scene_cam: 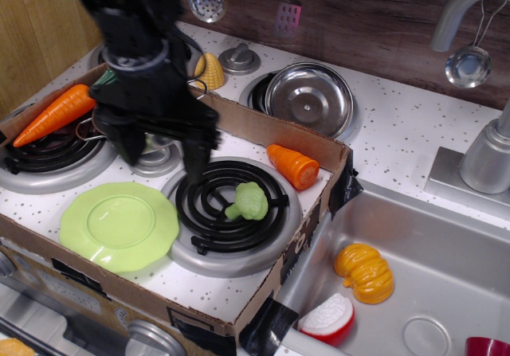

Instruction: Put broccoli in pot

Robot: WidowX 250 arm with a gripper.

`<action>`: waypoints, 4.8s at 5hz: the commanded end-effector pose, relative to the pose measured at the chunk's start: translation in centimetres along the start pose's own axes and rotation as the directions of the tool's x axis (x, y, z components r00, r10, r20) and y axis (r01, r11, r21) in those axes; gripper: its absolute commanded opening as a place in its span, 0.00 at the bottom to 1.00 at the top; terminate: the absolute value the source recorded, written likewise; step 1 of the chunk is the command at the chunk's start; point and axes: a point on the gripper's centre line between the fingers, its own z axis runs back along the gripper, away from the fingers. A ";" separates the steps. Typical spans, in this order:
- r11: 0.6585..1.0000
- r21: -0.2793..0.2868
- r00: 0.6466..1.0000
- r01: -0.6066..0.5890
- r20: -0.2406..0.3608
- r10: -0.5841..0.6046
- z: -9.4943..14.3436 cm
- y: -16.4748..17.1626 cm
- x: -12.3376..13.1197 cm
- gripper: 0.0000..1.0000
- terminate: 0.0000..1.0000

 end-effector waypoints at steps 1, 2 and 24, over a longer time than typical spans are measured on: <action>0.998 -0.021 0.998 -0.060 0.012 0.061 0.6 -1.5 2.8 1.00 0.00; 0.995 -0.019 0.995 -0.098 0.012 0.098 1.7 -2.7 4.3 1.00 0.00; 0.995 0.021 0.956 0.097 0.276 -0.099 0.7 9.0 10.1 0.00 0.00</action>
